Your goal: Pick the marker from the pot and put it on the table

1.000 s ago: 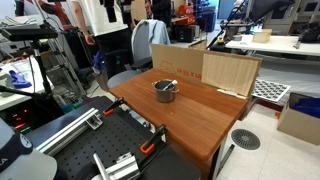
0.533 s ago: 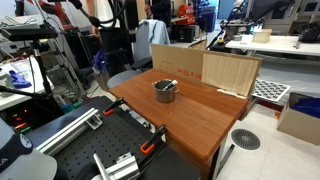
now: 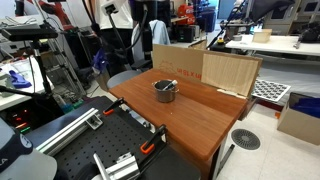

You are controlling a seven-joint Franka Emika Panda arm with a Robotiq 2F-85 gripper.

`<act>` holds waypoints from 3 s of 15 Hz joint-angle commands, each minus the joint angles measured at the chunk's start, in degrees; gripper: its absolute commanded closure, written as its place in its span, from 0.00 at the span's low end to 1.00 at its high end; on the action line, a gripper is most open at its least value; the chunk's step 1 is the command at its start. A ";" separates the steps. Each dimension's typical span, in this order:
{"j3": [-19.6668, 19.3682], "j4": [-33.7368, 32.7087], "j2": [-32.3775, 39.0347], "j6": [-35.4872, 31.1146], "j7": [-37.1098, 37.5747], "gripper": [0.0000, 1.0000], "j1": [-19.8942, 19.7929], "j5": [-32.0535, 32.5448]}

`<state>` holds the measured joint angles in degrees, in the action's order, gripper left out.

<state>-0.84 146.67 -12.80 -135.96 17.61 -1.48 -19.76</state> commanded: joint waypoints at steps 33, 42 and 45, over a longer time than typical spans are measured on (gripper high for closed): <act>-4.04 -17.95 33.27 -11.99 18.00 0.34 3.77 7.98; -4.59 -18.68 33.26 -11.06 17.88 0.99 3.81 8.77; -4.23 -18.76 33.01 -10.33 17.09 0.94 3.54 8.30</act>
<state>-4.29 128.81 19.68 -147.88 34.81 0.94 -11.71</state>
